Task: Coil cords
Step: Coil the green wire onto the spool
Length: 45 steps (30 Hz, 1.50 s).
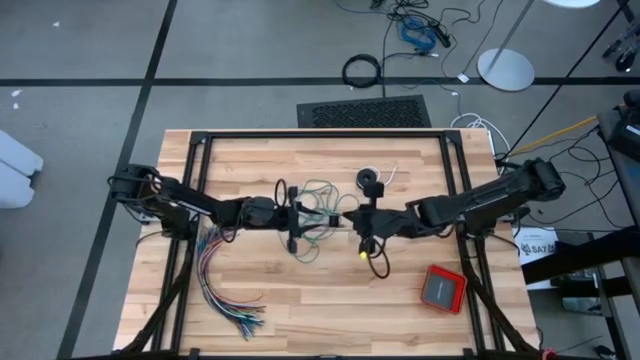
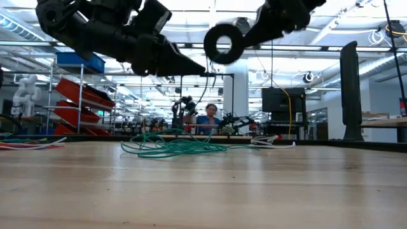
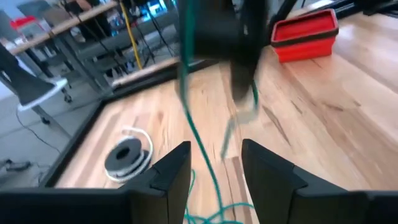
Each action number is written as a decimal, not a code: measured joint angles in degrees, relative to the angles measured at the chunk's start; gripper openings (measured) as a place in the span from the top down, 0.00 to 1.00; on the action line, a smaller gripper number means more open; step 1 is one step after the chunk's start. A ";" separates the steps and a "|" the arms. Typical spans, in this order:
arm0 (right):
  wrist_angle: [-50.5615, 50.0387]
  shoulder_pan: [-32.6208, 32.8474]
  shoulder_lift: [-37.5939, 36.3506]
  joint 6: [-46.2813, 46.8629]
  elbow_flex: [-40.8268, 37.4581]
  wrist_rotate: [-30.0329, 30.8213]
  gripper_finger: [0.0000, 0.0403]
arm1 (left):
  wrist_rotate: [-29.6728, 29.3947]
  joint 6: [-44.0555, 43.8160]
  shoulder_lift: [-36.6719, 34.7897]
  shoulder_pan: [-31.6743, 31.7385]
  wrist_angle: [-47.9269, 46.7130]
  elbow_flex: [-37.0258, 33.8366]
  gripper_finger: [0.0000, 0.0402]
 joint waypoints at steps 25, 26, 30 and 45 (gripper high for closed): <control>6.25 1.01 -5.19 -4.45 0.00 4.23 1.00 | -22.05 -1.19 0.91 -0.21 0.88 0.00 0.62; 6.91 1.01 -5.21 -4.70 0.00 4.18 1.00 | -22.05 -1.00 1.38 0.02 0.90 0.00 0.62; 7.35 1.01 -5.32 -5.05 0.00 4.09 1.00 | -22.19 -0.26 4.76 0.96 2.19 0.00 0.62; 6.98 1.01 -5.32 -4.62 0.00 4.07 1.00 | -30.24 0.01 7.69 -2.04 8.74 -0.02 0.68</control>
